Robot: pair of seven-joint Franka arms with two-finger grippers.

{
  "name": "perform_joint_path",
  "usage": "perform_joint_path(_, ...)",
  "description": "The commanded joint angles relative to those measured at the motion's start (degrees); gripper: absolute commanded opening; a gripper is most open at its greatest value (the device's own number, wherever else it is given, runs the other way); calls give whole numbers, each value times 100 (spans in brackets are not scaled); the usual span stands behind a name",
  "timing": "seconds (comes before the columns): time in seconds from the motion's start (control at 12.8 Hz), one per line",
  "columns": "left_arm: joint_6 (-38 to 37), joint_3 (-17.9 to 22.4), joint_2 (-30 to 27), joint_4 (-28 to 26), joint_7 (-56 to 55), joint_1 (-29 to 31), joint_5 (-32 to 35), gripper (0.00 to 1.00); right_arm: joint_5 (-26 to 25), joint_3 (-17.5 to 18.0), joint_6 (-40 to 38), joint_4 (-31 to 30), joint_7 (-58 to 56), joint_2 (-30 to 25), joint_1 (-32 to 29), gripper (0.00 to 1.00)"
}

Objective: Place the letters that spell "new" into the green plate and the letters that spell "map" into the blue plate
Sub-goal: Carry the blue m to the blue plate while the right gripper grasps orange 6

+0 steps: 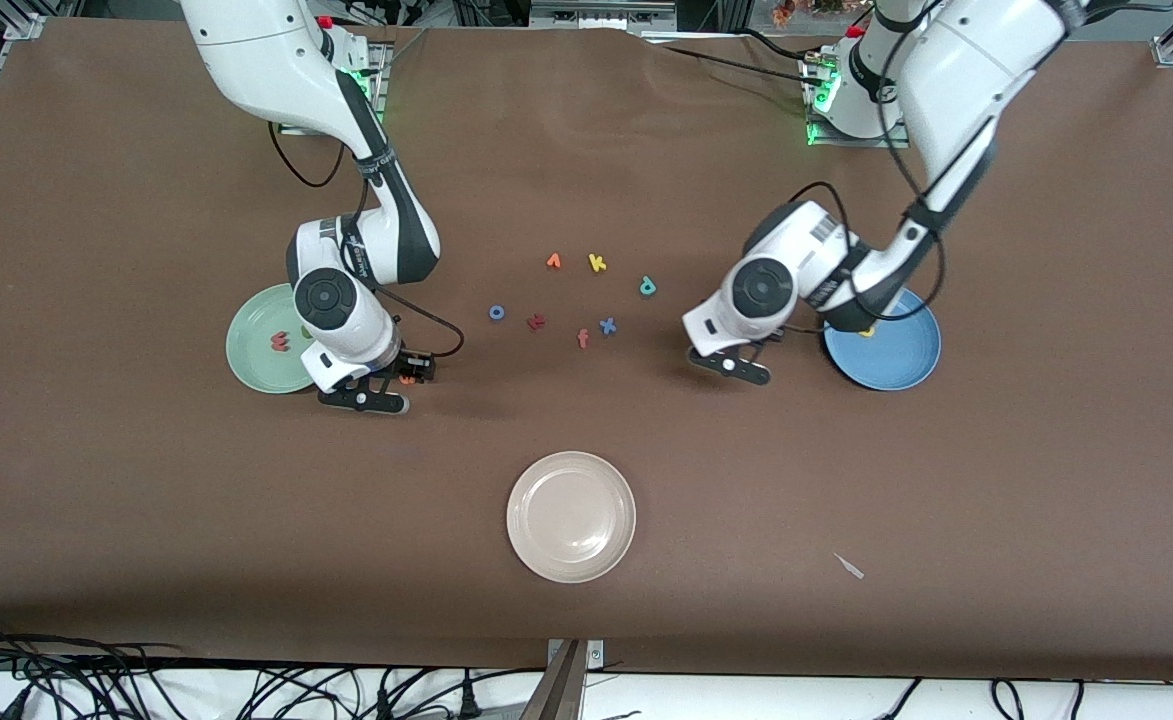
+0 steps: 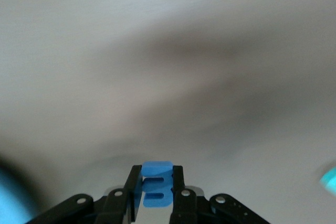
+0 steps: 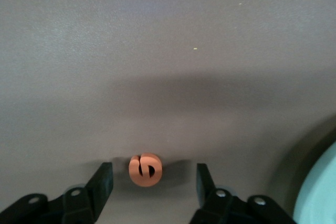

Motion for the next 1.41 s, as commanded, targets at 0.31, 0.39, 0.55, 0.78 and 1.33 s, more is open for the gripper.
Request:
perform_joint_path(0.31,-1466,-85,-221,154,3018,1448,-111,0,99,-71,24,88,11,102,81,18)
perform_joint_path(0.39,-1466,-68,-186,145,3300,1606,-32,0,99,-97,-2,97,-59,58,73,12)
perform_joint_path(0.55,-1466,-59,-20,110,3505,1800,327,4,90,-211,-81,106,-217,-135,64,11)
perform_joint_path(0.78,-1501,-67,69,144,3892,1907,259,100,90,-588,-869,106,-892,-565,64,11)
perform_joint_path(1.33,-1230,-935,-107,48,981,1880,-620,100,90,-1573,-656,-1807,-2843,-1375,64,15)
